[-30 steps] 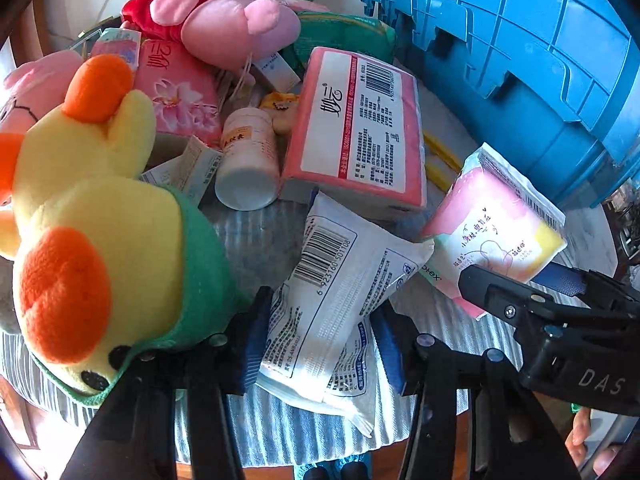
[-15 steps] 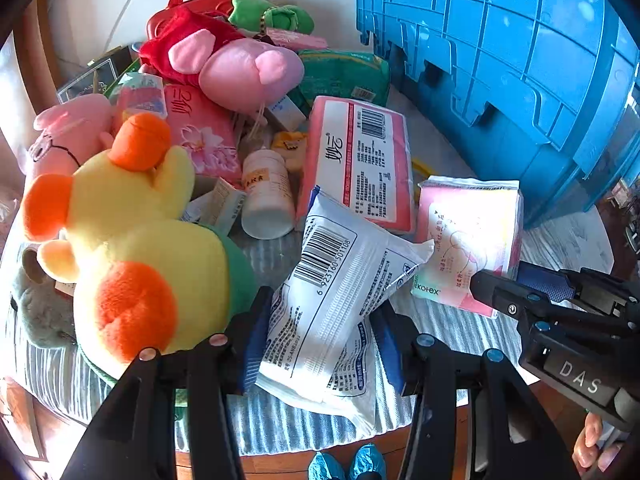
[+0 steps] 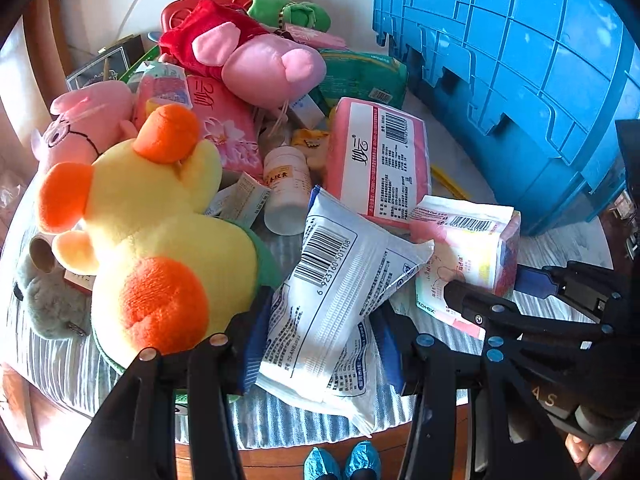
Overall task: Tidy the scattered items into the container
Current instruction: 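Grasp white packet with left gripper while right gripper grasps pink printed box, then carry the white packet and pink box up over the blue bin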
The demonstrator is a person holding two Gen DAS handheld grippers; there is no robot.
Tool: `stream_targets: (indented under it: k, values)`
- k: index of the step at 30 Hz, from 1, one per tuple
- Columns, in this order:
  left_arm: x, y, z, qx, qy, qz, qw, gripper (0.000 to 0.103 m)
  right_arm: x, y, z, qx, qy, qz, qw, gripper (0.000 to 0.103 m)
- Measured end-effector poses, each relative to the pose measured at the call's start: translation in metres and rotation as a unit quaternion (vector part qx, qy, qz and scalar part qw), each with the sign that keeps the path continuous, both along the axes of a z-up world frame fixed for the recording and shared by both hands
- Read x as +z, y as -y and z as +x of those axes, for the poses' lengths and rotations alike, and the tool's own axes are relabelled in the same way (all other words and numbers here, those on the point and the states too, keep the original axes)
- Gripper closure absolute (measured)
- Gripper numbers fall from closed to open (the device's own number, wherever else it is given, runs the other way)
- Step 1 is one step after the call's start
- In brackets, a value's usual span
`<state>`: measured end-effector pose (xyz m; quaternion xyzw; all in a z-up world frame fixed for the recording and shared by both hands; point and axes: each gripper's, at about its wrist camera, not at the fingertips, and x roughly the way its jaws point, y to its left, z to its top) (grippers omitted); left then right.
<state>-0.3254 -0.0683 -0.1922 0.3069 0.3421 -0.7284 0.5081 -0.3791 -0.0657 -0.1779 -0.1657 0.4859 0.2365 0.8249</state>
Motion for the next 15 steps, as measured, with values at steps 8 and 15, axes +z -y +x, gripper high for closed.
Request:
stream_targets:
  k: [8,15]
  values:
    - [0.029,-0.004,0.013,0.016,-0.017,-0.022,0.9995,0.055,0.024,-0.008,-0.008,0.036,0.019,-0.008,0.999,0.060]
    - [0.064,-0.002,0.044,0.055,-0.004,-0.049,0.9973,0.055,0.068,-0.027,-0.021,0.078,0.053,0.006,0.995,0.059]
